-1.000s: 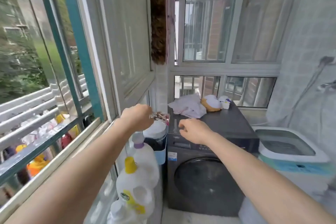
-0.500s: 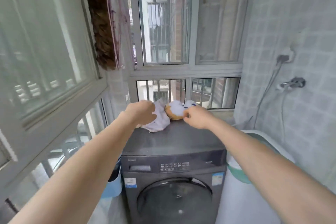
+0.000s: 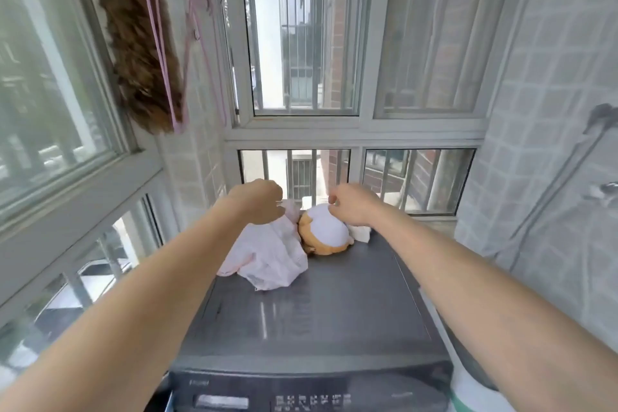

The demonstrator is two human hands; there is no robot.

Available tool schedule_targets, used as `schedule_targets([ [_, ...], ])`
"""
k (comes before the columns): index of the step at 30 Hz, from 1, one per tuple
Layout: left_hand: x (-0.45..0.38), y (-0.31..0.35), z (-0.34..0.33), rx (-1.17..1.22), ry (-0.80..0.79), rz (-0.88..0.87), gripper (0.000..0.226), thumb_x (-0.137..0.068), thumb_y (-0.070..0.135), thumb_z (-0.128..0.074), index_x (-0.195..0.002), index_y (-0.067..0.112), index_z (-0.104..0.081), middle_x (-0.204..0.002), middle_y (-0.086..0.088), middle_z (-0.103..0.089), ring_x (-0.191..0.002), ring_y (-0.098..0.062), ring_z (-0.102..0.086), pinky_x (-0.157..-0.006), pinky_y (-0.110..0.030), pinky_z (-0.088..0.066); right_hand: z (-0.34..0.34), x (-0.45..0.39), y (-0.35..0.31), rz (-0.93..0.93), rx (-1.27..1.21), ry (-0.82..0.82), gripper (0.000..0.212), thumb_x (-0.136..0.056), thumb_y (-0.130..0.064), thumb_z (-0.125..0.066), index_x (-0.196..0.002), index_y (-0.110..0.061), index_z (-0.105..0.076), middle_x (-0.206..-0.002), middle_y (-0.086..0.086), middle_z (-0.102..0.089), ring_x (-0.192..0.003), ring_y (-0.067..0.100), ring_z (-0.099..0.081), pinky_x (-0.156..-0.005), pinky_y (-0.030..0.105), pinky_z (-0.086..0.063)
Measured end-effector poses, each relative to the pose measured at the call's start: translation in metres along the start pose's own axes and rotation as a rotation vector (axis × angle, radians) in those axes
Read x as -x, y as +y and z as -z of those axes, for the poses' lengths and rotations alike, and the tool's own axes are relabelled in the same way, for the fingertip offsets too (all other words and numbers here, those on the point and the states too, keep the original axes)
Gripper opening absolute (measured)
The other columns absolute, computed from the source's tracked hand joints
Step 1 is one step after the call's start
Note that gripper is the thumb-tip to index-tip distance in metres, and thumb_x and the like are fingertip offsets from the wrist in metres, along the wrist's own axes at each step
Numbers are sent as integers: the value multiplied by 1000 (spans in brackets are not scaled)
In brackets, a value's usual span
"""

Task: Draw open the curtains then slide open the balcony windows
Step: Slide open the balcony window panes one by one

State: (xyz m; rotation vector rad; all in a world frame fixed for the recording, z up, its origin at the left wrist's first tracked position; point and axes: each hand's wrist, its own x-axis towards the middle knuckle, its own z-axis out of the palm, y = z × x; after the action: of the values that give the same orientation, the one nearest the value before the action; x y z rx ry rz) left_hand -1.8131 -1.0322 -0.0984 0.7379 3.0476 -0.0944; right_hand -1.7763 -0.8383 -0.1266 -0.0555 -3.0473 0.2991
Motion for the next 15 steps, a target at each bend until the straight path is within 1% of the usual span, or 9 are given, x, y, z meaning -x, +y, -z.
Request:
schedule_targets([
  [3,-72,-23,5,34,38,17,39,-95,37,-49,-131,22,-53,-131,2,-56,-120,-24,-53,-94,-38,-47,4,-70,1,25,8,44,29,-91,-21,-49,-112,-6,-63,-113,12,-66,-102,32,-61,-84,37,-52],
  [5,-118,-39,16,63,46,11,38,-95,35,-49,-129,19,-54,-129,-1,-57,-119,-25,-54,-97,-40,-47,12,-115,-2,49,29,62,29,-91,-22,-49,-111,-7,-63,-112,13,-66,-101,32,-61,-84,40,-52],
  [8,-174,-61,25,95,55,-5,41,-95,33,-51,-133,15,-52,-130,-3,-58,-122,-26,-52,-102,-42,-43,20,-172,-7,57,70,76,29,-91,-22,-47,-107,-5,-64,-108,13,-67,-99,33,-62,-82,40,-53],
  [11,-229,-86,33,116,69,10,43,-96,34,-51,-135,15,-50,-134,-4,-55,-124,-26,-50,-103,-40,-43,28,-229,-8,63,83,113,27,-92,-21,-46,-106,-6,-63,-104,11,-68,-97,32,-62,-78,36,-50],
  [13,-252,-96,36,103,58,2,44,-96,31,-50,-136,13,-48,-138,-4,-52,-127,-26,-47,-103,-38,-42,32,-254,-8,77,107,103,27,-94,-21,-44,-112,-9,-60,-109,8,-66,-102,31,-60,-80,35,-48],
  [15,-281,-110,38,101,73,20,46,-96,31,-50,-138,13,-46,-141,-5,-49,-129,-26,-46,-103,-39,-42,36,-289,-7,92,132,109,30,-95,-23,-42,-117,-9,-57,-116,9,-63,-106,31,-58,-82,35,-47],
])
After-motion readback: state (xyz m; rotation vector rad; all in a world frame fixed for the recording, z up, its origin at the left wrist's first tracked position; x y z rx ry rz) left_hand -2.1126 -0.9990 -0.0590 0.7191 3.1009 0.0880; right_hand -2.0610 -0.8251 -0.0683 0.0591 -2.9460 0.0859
